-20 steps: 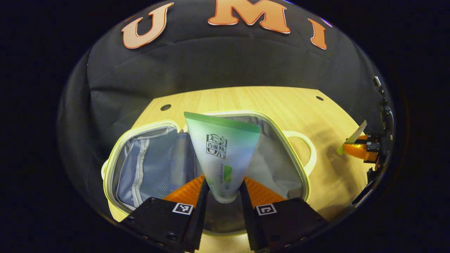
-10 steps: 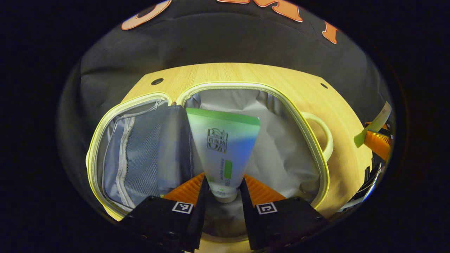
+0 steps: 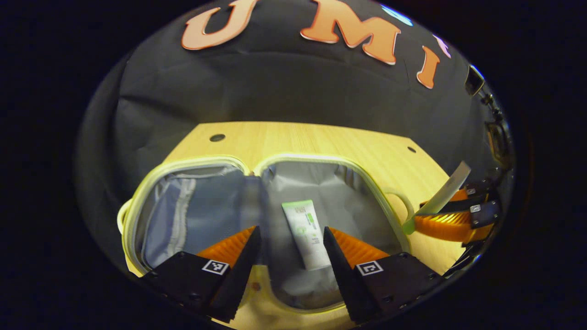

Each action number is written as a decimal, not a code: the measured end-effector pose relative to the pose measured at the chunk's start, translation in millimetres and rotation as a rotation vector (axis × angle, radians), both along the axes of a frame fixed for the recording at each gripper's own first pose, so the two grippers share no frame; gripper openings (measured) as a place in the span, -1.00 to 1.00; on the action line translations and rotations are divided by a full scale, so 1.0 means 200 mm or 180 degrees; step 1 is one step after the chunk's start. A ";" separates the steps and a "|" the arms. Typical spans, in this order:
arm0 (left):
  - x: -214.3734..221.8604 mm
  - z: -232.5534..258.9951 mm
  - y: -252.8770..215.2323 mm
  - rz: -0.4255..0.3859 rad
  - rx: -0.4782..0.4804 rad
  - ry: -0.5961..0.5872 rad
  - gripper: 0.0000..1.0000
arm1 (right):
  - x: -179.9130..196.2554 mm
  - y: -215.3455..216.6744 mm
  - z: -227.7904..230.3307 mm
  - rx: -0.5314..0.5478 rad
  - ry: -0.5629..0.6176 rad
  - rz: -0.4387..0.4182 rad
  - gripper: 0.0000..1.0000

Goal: First open the suitcase, pack the skin care products into it, and then close the suitcase.

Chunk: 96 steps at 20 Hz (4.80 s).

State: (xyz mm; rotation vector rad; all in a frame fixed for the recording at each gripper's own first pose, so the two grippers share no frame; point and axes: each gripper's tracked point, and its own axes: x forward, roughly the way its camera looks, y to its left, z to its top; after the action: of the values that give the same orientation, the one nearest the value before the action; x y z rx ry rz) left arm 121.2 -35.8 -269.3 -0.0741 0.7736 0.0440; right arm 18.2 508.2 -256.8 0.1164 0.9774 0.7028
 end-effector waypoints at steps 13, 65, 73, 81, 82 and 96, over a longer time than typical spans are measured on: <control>-0.43 0.41 0.98 0.1328 0.0104 0.0052 0.92 | -0.02 0.26 -0.29 -0.0437 0.0684 0.0093 -0.29; 0.07 1.59 0.31 0.0565 0.0273 -0.1036 -0.84 | 0.31 -0.96 0.62 -0.0027 -0.1285 -0.0832 0.70; 0.19 1.62 -0.32 0.0227 0.0197 -0.1161 -0.84 | 0.21 -1.18 0.53 0.0052 -0.1243 -0.0825 0.70; 0.27 1.42 -0.80 0.0046 -0.0068 -0.1076 -0.84 | 0.10 -1.42 0.44 0.0136 -0.1114 -0.0962 0.71; 0.26 1.39 -0.86 0.0038 -0.0116 -0.1062 -0.84 | 0.08 -1.43 0.43 0.0160 -0.1123 -0.0970 0.70; 0.32 1.21 -1.28 0.0137 -0.0291 -0.1132 -0.78 | 0.01 -1.44 0.49 0.0480 -0.1224 -0.0924 0.70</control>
State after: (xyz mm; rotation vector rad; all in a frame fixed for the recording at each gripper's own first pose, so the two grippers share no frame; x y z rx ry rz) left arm 184.4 -292.3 -28.3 -0.1802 0.4182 0.0349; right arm 19.2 219.9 -159.3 0.2409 0.5244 0.5052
